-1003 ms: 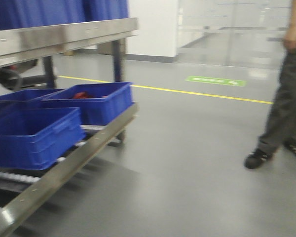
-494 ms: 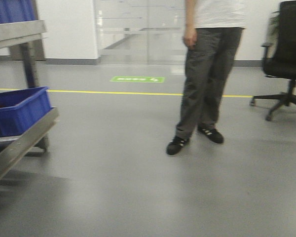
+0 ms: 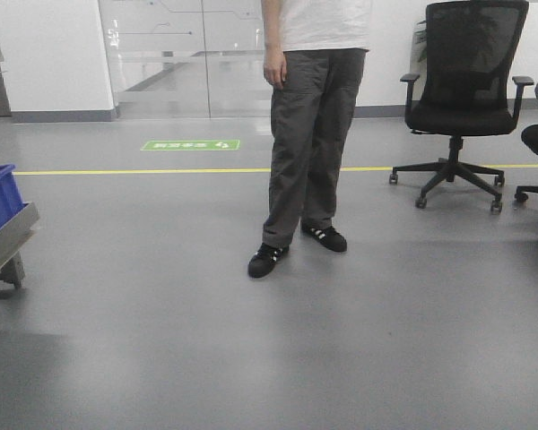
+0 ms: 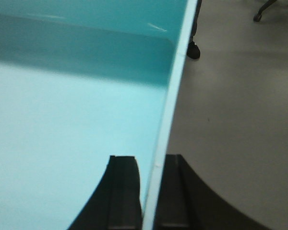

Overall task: Fetch blue bin and place on conveyor start
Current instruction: 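Hold the bin in both grippers while the base drives away from the rack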

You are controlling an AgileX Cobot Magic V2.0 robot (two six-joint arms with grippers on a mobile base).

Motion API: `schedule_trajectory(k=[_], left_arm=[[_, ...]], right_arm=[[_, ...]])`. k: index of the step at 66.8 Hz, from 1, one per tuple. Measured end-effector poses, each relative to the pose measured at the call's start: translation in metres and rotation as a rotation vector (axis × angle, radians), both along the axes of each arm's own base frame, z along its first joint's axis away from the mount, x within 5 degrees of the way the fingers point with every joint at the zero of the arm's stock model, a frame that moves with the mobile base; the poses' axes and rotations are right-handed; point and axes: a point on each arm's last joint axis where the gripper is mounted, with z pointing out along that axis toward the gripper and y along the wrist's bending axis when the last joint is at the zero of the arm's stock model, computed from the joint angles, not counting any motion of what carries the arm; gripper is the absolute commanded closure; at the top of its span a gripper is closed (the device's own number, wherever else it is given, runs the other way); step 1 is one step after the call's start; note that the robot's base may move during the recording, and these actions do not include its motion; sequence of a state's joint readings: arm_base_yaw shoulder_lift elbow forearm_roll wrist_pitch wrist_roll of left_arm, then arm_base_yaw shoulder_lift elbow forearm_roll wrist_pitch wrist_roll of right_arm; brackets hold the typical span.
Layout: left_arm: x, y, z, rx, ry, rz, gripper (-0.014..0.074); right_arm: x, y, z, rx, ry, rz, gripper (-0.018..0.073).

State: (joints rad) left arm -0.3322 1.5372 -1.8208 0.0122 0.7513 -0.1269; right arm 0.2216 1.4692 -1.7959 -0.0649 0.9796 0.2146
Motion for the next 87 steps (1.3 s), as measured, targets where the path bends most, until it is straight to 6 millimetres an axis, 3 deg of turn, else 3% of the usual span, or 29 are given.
schedule_trajectory(k=[87], left_arm=[[0.0, 0.0, 0.0, 0.0, 0.0, 0.0, 0.0708]], right_arm=[[0.0, 0.0001, 0.0, 0.002, 0.001, 0.001, 0.0711]])
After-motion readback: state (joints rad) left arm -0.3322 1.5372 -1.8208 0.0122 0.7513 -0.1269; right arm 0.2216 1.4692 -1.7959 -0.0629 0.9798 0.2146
